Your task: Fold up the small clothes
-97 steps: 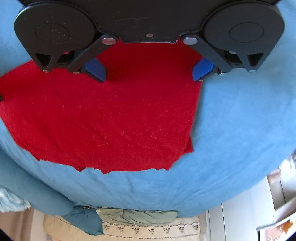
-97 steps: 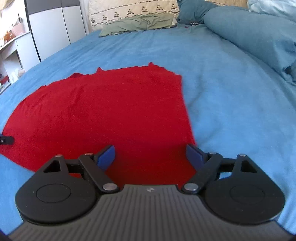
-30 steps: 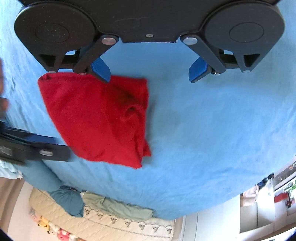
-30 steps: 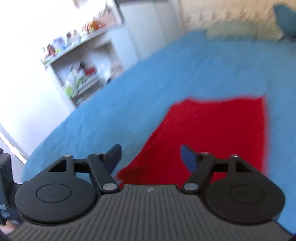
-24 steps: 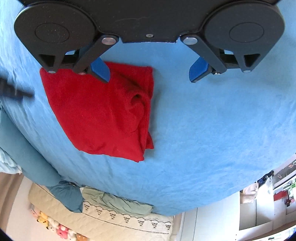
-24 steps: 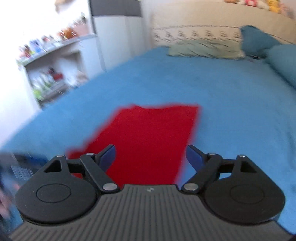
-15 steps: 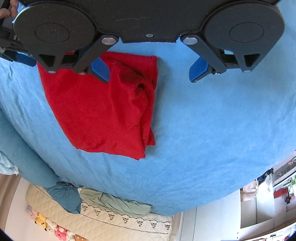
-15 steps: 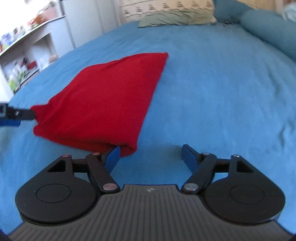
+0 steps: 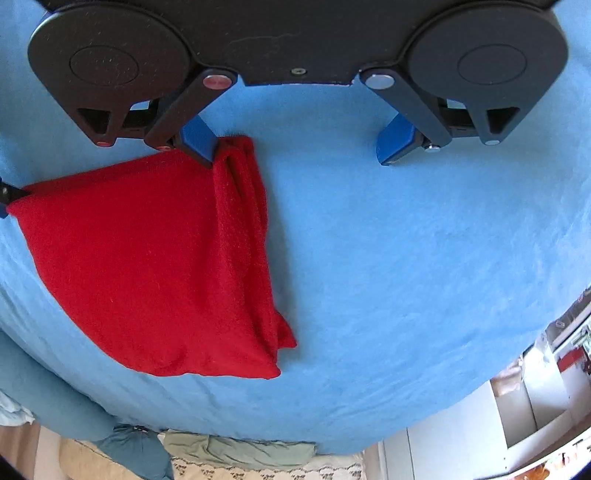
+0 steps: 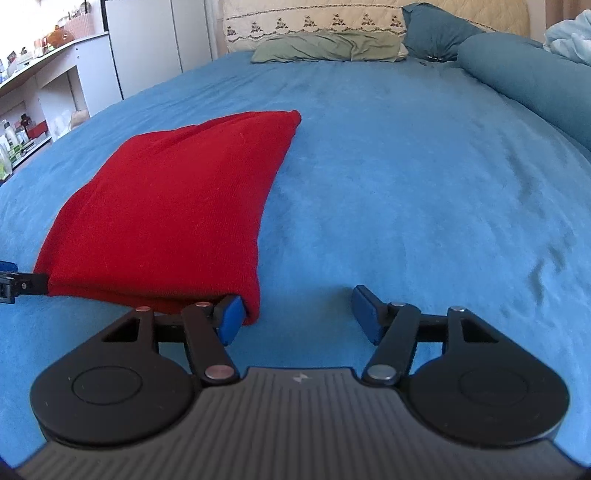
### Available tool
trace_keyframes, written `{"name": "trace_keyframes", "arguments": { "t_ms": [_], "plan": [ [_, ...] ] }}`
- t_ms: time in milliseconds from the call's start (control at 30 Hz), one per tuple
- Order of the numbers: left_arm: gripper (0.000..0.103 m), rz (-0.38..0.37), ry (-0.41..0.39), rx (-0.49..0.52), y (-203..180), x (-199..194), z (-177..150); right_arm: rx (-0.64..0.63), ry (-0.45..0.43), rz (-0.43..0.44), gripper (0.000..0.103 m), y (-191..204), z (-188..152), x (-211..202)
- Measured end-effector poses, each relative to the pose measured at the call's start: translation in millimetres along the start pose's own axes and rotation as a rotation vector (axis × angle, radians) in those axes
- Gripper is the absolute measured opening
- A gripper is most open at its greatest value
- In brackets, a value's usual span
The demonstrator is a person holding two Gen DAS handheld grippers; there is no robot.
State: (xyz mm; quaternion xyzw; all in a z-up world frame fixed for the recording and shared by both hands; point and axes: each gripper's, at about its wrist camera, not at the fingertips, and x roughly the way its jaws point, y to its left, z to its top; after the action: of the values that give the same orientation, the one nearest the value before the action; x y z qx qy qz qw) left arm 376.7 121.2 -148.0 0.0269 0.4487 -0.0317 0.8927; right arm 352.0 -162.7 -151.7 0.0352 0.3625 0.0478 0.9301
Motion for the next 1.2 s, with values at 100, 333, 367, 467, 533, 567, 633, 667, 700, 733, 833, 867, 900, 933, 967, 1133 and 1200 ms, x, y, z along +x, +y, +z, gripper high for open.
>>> {"name": "trace_keyframes", "arguments": {
  "t_ms": [100, 333, 367, 467, 533, 567, 633, 667, 700, 733, 833, 867, 900, 933, 967, 1133, 1200],
  "plan": [
    [0.093, -0.008, -0.012, -0.007, 4, -21, 9, -0.038, 0.042, 0.066, 0.08, -4, 11, -12],
    [0.103, -0.183, -0.133, -0.007, 17, -73, 71, 0.022, 0.058, 0.225, 0.103, -31, 62, -50],
    [0.103, -0.214, -0.119, -0.027, 18, -69, 81, 0.052, 0.062, 0.254, 0.103, -33, 74, -49],
    [0.103, -0.324, -0.056, -0.084, 24, -40, 111, 0.159, 0.117, 0.323, 0.103, -37, 107, -33],
    [0.103, -0.336, -0.013, -0.093, 22, -16, 123, 0.221, 0.146, 0.341, 0.103, -41, 122, -12],
    [0.101, -0.338, 0.013, -0.098, 21, -3, 127, 0.246, 0.172, 0.333, 0.103, -42, 127, 1],
    [0.096, -0.354, 0.069, -0.122, 19, 24, 132, 0.298, 0.21, 0.31, 0.103, -46, 131, 28],
    [0.092, -0.361, 0.09, -0.138, 20, 34, 133, 0.318, 0.223, 0.303, 0.103, -47, 130, 40],
    [0.09, -0.367, 0.105, -0.159, 20, 44, 132, 0.337, 0.234, 0.301, 0.103, -48, 128, 51],
    [0.089, -0.375, 0.119, -0.179, 21, 54, 132, 0.353, 0.24, 0.304, 0.103, -49, 125, 59],
    [0.085, -0.389, 0.135, -0.209, 22, 70, 126, 0.407, 0.255, 0.334, 0.103, -51, 115, 82],
    [0.082, -0.391, 0.138, -0.207, 20, 75, 126, 0.419, 0.261, 0.347, 0.099, -51, 113, 88],
    [0.081, -0.391, 0.137, -0.203, 20, 76, 126, 0.428, 0.254, 0.361, 0.098, -50, 110, 92],
    [0.079, -0.396, 0.13, -0.199, 18, 78, 125, 0.428, 0.239, 0.372, 0.098, -49, 109, 94],
    [0.076, -0.405, 0.123, -0.194, 16, 80, 126, 0.428, 0.223, 0.383, 0.097, -47, 109, 95],
    [0.055, -0.422, 0.112, -0.17, 7, 85, 131, 0.464, 0.242, 0.436, 0.069, -34, 109, 113],
    [0.041, -0.413, 0.104, -0.188, 10, 83, 131, 0.424, 0.228, 0.407, 0.057, -27, 111, 113]
  ]
}}
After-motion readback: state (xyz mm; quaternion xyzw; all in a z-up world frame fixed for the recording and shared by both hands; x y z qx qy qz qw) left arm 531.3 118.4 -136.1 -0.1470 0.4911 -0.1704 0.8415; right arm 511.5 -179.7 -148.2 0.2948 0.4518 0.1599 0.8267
